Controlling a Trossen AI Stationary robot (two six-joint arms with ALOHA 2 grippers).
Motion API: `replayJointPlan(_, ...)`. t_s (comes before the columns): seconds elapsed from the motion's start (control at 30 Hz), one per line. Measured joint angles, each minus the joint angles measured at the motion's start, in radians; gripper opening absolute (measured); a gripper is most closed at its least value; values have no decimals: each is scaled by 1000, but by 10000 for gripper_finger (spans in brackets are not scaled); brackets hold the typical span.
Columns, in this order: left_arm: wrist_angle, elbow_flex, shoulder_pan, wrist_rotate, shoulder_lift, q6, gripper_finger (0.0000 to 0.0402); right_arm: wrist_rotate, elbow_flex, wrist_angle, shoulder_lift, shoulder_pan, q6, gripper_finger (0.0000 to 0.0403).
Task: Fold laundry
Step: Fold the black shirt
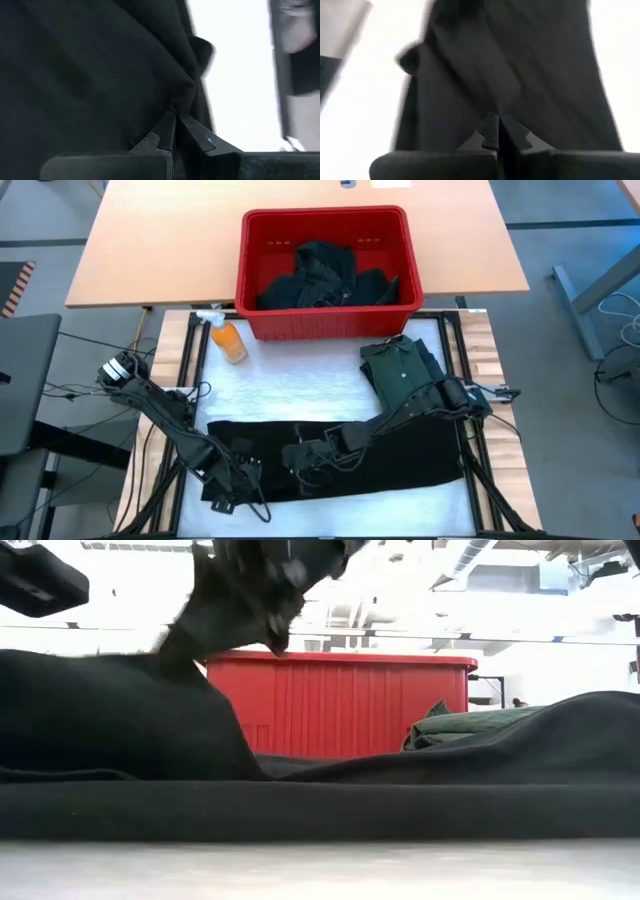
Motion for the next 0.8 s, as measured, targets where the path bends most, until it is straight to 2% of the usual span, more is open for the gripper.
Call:
replayJointPlan(0.1,-97,9,24,-59,0,-1,0,103,-1,-81,8,-10,40,26)
replayJointPlan(0.23,-202,10,50,-98,0,-6,0,198,-24,-87,10,-25,70,25)
replayJointPlan(0.33,-229,6,69,-119,0,-1,0,201,-27,-100,10,-37,92,21)
replayJointPlan(0.47,-231,6,90,-206,0,5,0,209,-27,-104,10,-45,108,27)
replayJointPlan(0.57,-234,6,105,-221,0,29,3,217,-27,-117,10,-49,131,34)
replayJointPlan(0.8,-284,6,121,-226,0,39,54,219,-27,-210,10,-57,174,53)
